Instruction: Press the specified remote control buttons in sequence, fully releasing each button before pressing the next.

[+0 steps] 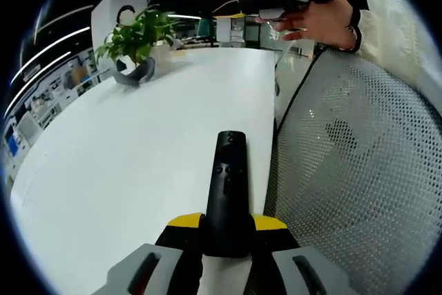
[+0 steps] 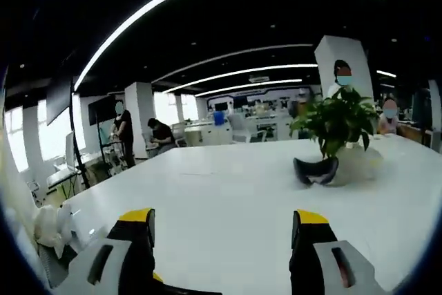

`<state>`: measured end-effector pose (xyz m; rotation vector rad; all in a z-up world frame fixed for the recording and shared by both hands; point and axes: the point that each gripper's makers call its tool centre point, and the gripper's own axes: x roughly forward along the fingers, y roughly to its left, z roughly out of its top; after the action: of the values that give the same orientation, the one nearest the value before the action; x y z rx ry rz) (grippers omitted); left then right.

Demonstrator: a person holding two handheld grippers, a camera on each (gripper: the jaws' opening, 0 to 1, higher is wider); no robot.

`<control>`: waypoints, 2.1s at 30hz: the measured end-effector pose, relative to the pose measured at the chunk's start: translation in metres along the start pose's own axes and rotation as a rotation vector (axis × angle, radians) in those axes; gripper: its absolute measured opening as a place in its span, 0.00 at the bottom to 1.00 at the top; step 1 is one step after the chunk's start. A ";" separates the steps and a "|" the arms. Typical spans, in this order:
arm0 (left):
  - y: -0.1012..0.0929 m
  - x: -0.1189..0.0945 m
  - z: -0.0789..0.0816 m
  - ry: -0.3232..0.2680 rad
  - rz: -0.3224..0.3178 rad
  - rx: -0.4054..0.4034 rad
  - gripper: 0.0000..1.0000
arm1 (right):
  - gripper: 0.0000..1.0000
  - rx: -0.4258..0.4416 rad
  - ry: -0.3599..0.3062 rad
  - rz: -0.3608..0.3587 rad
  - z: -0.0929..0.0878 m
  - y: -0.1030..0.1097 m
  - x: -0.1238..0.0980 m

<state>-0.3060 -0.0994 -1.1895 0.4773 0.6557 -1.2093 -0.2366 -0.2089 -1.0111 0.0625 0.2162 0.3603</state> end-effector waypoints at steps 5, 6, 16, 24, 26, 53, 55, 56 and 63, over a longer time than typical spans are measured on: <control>0.002 -0.001 -0.001 0.002 -0.003 0.002 0.24 | 0.91 -0.054 -0.021 -0.047 -0.002 -0.006 0.001; 0.002 -0.001 -0.001 0.004 -0.004 0.001 0.24 | 0.91 -0.064 -0.018 -0.054 -0.001 -0.007 0.000; 0.006 -0.003 -0.003 0.019 0.002 -0.002 0.24 | 0.94 -0.023 -0.012 -0.063 -0.004 -0.014 0.001; 0.012 -0.006 -0.007 0.091 -0.025 0.028 0.24 | 0.93 -0.040 0.003 -0.057 -0.007 -0.012 0.001; 0.015 -0.006 -0.007 0.102 -0.029 0.034 0.24 | 0.92 -0.038 0.001 -0.060 -0.006 -0.012 0.001; 0.091 -0.013 -0.003 0.198 0.017 0.106 0.23 | 0.88 -0.054 0.036 -0.066 -0.013 -0.012 0.002; 0.096 -0.013 -0.001 0.203 0.019 0.115 0.23 | 0.87 -0.055 0.039 -0.066 -0.014 -0.012 0.002; 0.099 -0.013 -0.001 0.206 0.019 0.124 0.23 | 0.87 -0.055 0.041 -0.067 -0.014 -0.012 0.002; 0.129 -0.013 0.007 0.229 0.030 0.163 0.23 | 0.87 -0.052 0.035 -0.085 -0.013 -0.016 0.002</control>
<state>-0.1845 -0.0572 -1.1763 0.7683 0.7449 -1.1943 -0.2323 -0.2234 -1.0257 -0.0040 0.2431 0.2824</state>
